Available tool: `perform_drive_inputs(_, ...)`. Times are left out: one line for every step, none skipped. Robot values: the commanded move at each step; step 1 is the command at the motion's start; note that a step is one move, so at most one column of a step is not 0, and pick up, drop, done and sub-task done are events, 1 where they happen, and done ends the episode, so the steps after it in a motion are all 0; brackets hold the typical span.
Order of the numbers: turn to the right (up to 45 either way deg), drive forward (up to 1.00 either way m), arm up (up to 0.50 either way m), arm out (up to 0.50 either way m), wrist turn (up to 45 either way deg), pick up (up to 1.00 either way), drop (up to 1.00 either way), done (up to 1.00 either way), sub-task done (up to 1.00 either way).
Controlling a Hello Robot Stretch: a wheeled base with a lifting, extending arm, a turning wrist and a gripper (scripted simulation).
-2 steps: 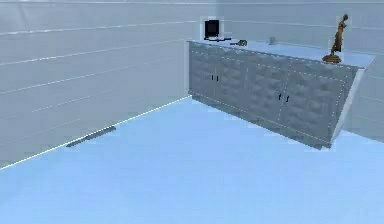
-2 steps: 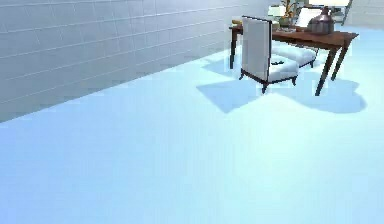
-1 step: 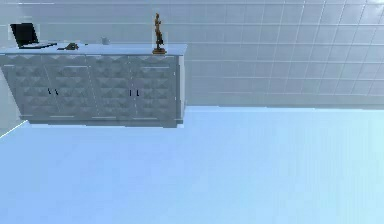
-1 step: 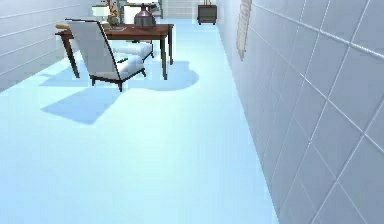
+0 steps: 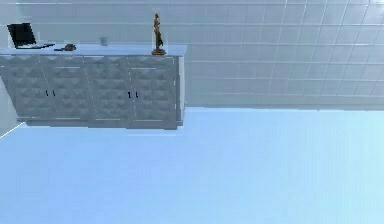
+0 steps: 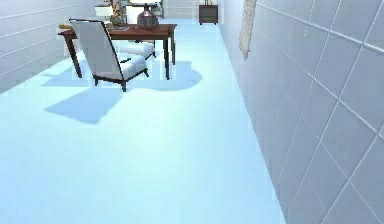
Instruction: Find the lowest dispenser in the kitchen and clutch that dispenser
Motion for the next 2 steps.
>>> perform_drive_inputs(-45.0, 0.0, 0.0, 0.0, 0.0, 0.0, 0.0, 0.0, 0.0)
perform_drive_inputs(-33.0, 0.0, 0.0, 0.0, 0.0, 0.0, 0.0, 0.0, 0.0)
